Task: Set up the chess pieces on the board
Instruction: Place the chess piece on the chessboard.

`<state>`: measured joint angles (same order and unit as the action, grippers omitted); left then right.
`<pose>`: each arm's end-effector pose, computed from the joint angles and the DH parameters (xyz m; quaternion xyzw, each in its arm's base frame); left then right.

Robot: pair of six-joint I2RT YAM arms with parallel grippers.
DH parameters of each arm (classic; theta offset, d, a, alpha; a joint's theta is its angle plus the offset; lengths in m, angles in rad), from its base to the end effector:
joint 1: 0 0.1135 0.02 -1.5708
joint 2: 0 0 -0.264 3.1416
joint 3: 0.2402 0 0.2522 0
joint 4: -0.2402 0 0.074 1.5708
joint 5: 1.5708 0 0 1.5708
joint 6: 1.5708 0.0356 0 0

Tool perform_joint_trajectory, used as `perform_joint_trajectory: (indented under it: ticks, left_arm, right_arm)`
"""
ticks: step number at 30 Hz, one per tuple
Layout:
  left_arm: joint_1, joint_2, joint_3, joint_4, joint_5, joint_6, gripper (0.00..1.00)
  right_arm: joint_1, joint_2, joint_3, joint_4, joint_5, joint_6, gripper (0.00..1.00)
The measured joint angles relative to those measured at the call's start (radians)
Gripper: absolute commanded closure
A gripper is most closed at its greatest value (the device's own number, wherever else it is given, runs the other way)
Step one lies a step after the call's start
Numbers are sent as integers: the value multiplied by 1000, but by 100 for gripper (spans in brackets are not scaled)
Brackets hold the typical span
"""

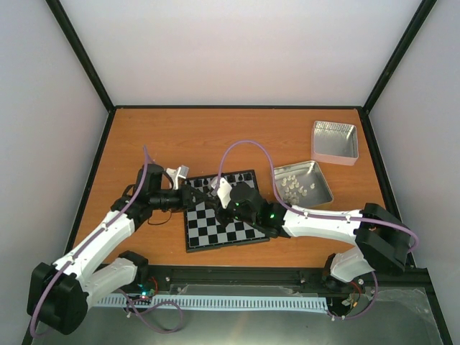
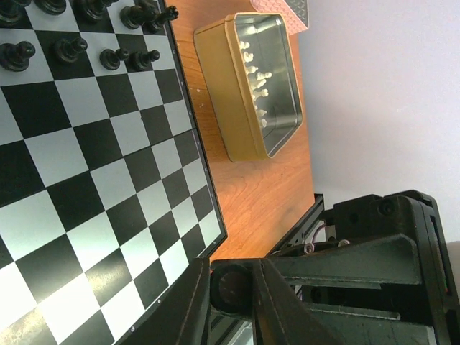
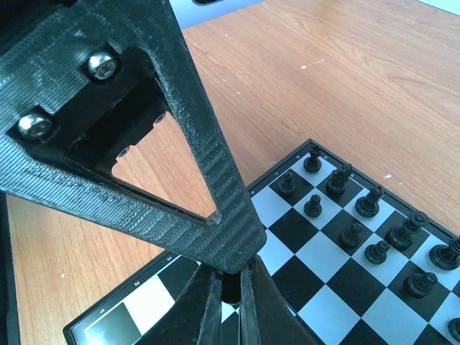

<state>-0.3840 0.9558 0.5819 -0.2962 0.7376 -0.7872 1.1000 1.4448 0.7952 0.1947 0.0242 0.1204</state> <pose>0.1730 -0.0957 0.2332 -0.0144 0.8542 -0.4949 0.1590 0.1444 0.2818 0.2269 -0.3934 0.7516 0.2950 0.4398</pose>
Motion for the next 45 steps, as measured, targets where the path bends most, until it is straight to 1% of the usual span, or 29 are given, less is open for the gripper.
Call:
perform_joint_trajectory:
  ticks: [1,2,3,4,5,8,10,13,16,19,23,28,33,35,36,39,43,45]
  left_arm:
    - [1,1,-2,5,4,-4,94]
    - [2,2,-2,7,7,-5,95]
    - [2,3,-3,10,9,-7,95]
    - [2,3,-3,11,13,-8,95]
    - [2,3,-4,12,19,-8,95]
    - [2,1,-4,13,30,-11,94]
    - [2,-12,-7,23,29,-19,94]
    - [2,-44,-17,68,33,-45,93]
    - [2,-60,-18,128,50,-91,93]
    - [2,-61,-18,193,67,-157,92]
    - [2,-61,-18,278,88,-280,92]
    - [2,-61,-18,430,124,-483,91]
    - [2,-60,-19,568,151,-653,90]
    - [2,-57,-19,600,153,-697,90]
    - [2,-54,-19,614,154,-716,90]
    - [2,-45,-23,653,154,-764,90]
    - [2,-35,-24,682,158,-798,90]
    - [2,-35,-24,691,161,-805,90]
  right_arm:
    - [0,0,0,0,0,0,88]
    - [0,0,0,0,0,0,80]
    - [0,0,0,0,1,2,68]
    - [0,0,0,-1,2,7,61]
    - [-1,0,0,-2,1,14,56]
    - [-2,-2,1,-5,-3,48,44]
    - [-7,-21,-11,5,-18,93,39]
    - [-15,-115,-80,56,-46,203,33]
    - [-24,-195,-131,144,-61,333,26]
    - [-32,-225,-180,274,-59,468,26]
    - [-69,-221,-232,386,-63,640,29]
    - [-130,-212,-285,556,-101,795,38]
    - [-135,-187,-268,687,-179,859,46]
    - [-135,-179,-267,731,-198,877,52]
    - [-135,-175,-267,745,-202,883,55]
    - [-135,-166,-267,786,-222,906,60]
    - [-135,-163,-266,805,-237,917,66]
    - [-135,-162,-266,805,-243,920,68]
